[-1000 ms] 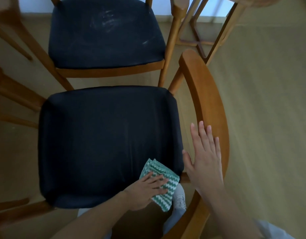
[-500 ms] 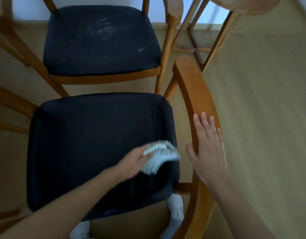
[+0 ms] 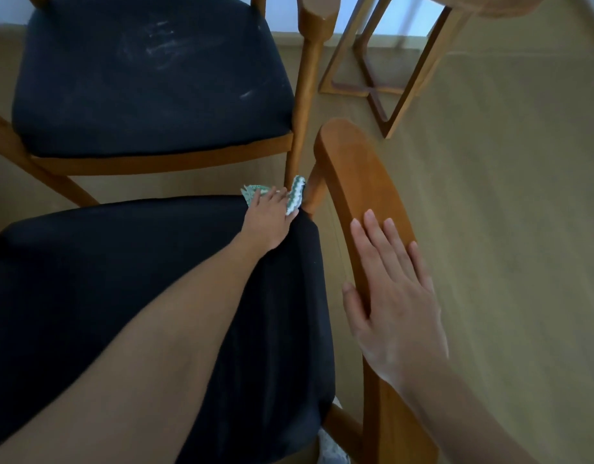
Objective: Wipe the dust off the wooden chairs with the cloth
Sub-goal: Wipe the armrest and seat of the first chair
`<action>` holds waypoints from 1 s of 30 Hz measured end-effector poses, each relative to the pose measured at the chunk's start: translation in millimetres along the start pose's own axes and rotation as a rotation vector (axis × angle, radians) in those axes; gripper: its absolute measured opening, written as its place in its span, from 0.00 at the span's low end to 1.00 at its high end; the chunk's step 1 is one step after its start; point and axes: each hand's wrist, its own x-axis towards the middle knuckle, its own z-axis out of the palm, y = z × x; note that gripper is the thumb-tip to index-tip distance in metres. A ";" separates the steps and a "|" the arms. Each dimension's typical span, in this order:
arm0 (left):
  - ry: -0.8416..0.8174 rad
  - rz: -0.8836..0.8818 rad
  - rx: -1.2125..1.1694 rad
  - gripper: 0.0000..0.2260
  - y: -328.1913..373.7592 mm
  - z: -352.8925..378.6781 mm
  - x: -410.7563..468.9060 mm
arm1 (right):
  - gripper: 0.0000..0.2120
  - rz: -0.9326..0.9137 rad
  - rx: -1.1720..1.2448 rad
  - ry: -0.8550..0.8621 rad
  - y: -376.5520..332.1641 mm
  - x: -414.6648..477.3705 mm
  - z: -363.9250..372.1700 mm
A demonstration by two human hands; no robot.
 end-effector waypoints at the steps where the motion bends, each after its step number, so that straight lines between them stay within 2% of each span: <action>1: 0.000 0.003 0.042 0.22 0.9 6.3 -1.3 | 0.28 0.001 -0.007 -0.001 0.0 0.5 0.0; 9: 0.025 0.084 0.093 0.21 21.3 18.8 -58.4 | 0.29 0.009 -0.006 -0.025 -3.0 -0.3 -2.9; 16: -0.134 0.260 0.155 0.22 55.8 54.2 -125.0 | 0.29 0.006 0.030 -0.019 -3.8 -0.5 -1.7; 19: -0.208 0.356 0.159 0.21 54.9 59.4 -152.4 | 0.26 0.044 0.069 0.054 -6.9 -8.3 -6.2; 22: -0.239 0.375 0.133 0.21 52.0 57.8 -176.6 | 0.27 0.105 0.104 0.013 -14.5 -31.7 -7.1; 26: -0.235 0.397 0.072 0.22 42.4 62.1 -220.0 | 0.29 0.097 0.087 -0.045 -27.8 -69.2 -5.9; 30: -0.320 0.403 0.148 0.24 38.1 70.9 -277.1 | 0.28 0.128 0.116 -0.073 -35.3 -91.5 -5.8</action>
